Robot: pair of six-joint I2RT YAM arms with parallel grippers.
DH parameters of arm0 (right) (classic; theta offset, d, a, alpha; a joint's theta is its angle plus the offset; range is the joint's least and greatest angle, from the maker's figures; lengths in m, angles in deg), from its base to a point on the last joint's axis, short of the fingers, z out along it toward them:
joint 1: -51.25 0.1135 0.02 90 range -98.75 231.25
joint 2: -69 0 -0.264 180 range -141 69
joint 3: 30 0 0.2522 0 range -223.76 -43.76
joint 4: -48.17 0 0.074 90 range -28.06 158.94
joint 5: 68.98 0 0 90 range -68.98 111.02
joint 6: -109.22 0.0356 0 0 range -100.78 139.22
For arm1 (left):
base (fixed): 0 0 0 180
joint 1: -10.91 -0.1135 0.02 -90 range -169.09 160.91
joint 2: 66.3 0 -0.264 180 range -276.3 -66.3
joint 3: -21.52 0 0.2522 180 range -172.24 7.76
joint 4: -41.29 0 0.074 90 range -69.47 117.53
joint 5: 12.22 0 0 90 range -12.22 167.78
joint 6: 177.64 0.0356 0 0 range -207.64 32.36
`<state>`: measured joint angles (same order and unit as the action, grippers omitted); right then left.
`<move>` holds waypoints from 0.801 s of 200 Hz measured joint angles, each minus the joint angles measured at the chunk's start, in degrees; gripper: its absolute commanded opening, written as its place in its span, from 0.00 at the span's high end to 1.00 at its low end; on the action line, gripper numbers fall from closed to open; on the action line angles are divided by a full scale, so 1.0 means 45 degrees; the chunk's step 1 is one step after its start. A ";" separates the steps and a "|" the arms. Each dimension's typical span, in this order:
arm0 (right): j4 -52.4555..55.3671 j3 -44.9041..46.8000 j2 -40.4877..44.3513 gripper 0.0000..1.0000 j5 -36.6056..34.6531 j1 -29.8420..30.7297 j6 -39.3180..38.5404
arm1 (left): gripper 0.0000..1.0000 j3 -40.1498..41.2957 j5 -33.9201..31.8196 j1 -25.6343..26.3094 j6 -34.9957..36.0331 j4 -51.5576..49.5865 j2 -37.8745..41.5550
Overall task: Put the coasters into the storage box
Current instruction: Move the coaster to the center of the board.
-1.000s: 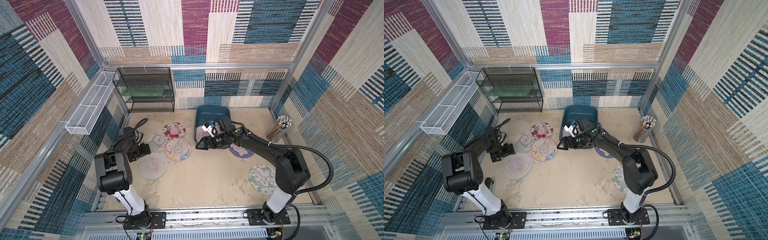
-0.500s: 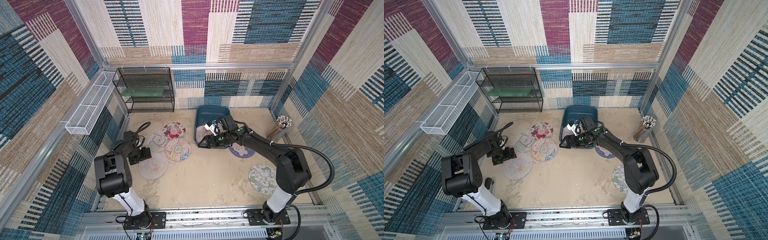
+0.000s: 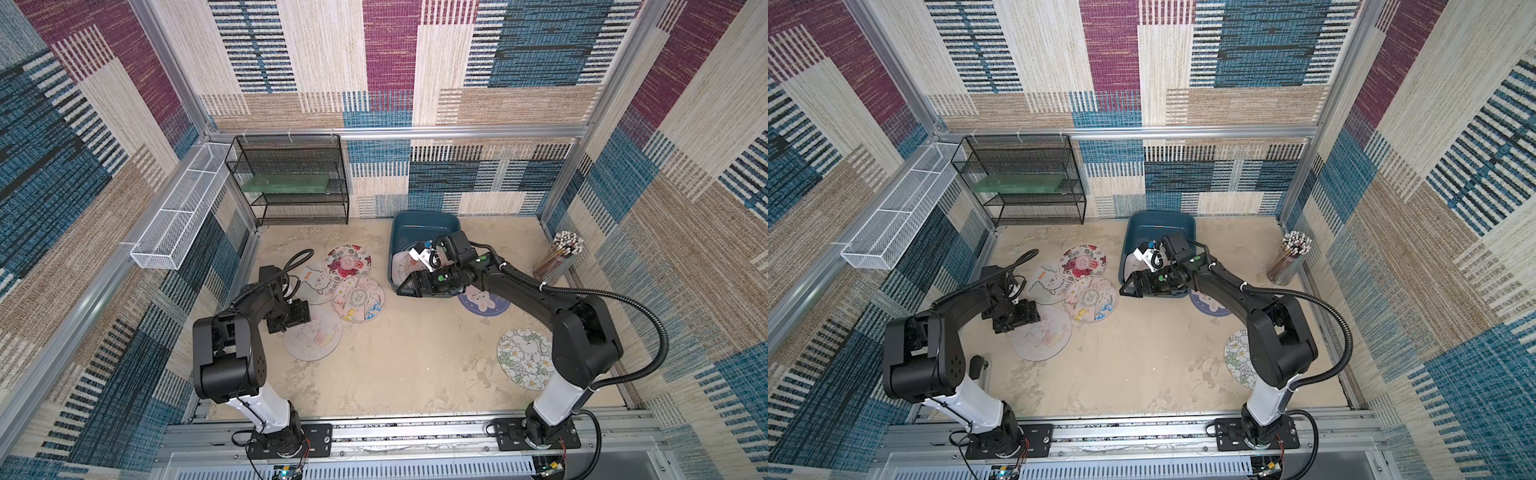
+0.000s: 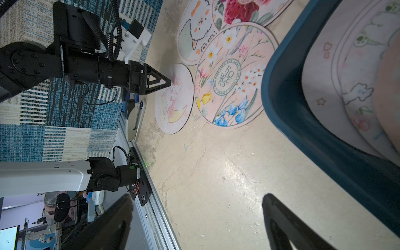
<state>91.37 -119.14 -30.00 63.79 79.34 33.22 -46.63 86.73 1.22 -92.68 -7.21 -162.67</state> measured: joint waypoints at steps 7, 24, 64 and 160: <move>0.0000 0.0000 0.0000 0.04 0.0039 -0.0015 -0.0024 | 0.20 0.0024 0.0000 0.0112 -0.0058 0.0005 0.0000; 0.0000 0.0000 0.0000 0.04 0.0102 -0.0044 -0.0029 | 0.21 0.0136 0.0097 0.0423 -0.0272 0.0146 0.0053; -0.0015 0.0087 0.0000 0.04 0.0160 -0.0155 -0.0083 | 0.24 0.0578 0.0602 0.1457 -0.1433 0.0578 0.0418; -0.0165 0.0539 -0.0257 0.04 0.0165 0.0175 -0.0121 | 0.23 0.2375 0.2414 0.4104 -0.5008 0.0267 0.2249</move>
<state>90.62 -116.71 -31.16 64.53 80.13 32.68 -35.94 97.59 19.69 -115.21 -6.01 -152.55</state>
